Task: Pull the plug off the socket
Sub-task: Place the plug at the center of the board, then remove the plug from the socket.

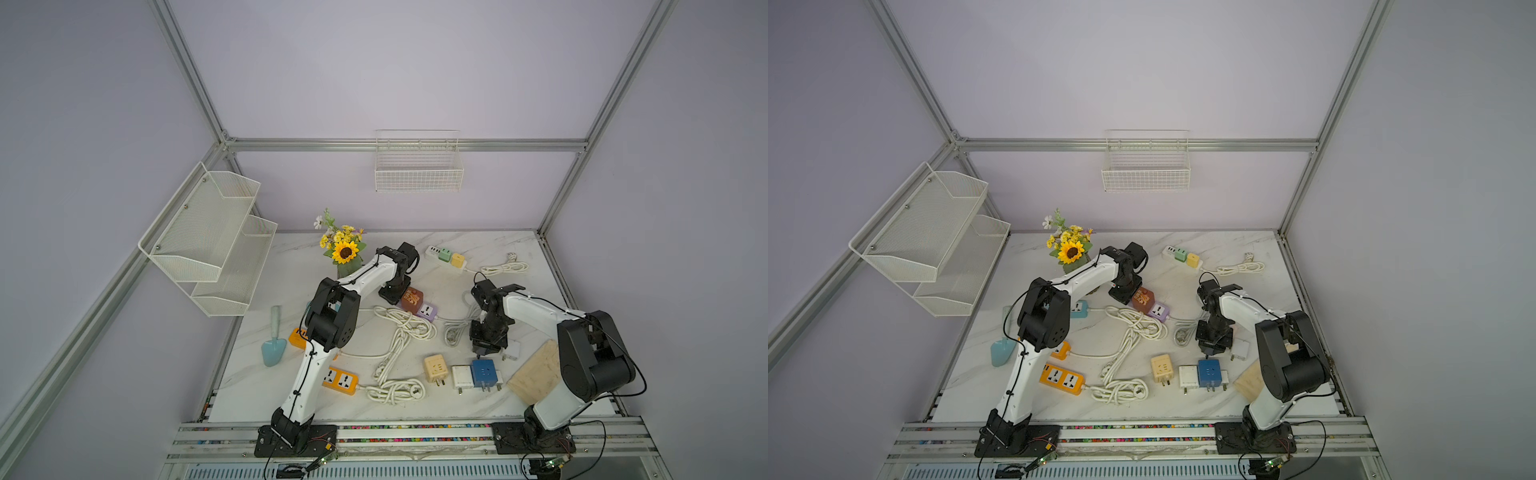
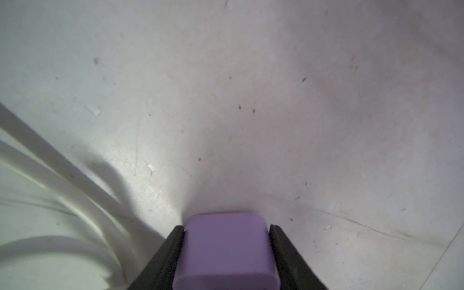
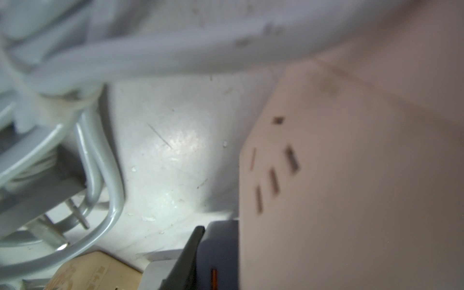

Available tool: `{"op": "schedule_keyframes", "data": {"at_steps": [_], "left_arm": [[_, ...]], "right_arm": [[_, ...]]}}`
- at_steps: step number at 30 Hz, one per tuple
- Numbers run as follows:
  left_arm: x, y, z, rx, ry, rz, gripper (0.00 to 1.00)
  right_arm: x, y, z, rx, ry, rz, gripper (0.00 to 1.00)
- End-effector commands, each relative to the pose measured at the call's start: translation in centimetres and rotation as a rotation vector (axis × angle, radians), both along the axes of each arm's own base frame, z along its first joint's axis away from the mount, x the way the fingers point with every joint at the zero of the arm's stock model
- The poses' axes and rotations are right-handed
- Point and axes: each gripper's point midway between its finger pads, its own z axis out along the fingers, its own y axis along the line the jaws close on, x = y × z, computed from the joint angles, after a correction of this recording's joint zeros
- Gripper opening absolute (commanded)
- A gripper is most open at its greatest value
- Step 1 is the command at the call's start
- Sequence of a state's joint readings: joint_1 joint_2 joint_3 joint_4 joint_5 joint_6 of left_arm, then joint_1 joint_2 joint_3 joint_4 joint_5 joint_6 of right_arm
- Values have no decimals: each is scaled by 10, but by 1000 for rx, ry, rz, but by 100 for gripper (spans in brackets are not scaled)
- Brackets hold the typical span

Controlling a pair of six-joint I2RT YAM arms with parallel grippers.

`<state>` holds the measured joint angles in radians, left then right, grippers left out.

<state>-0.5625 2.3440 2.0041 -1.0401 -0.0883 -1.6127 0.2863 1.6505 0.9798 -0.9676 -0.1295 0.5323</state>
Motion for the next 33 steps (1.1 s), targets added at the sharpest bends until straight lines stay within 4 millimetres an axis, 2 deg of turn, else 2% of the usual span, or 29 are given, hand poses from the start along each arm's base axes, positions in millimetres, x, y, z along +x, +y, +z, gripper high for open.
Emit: {"op": "schedule_keyframes", "data": {"at_steps": [1,6,11,17,20,24,27,29,31,33], "left_arm": [[8,13,13,20,-41,-1,0],[8,12,12,17,-39,-2,0],[8,12,12,19,-40,-3,0],[8,12,11,16,-37,-4,0],[7,11,10,14,-32,-4,0],[6,11,9,11,-29,-5,0],[6,11,8,9,-26,-7,0],[5,9,7,4,-19,-8,0],[4,9,6,0,-15,-8,0],[4,9,7,-1,-15,-10,0]], "right_arm": [[10,-2,0,-11,-28,-22,44],[12,-2,3,-12,-44,-23,58],[18,-3,18,-14,-98,-31,61],[38,1,55,26,-263,13,62],[56,9,85,56,-419,83,63],[83,41,126,50,-701,329,69],[95,82,147,101,-908,582,72],[94,109,159,161,-1066,765,75],[89,128,168,187,-1235,919,84],[89,140,162,192,-1314,1029,89]]}}
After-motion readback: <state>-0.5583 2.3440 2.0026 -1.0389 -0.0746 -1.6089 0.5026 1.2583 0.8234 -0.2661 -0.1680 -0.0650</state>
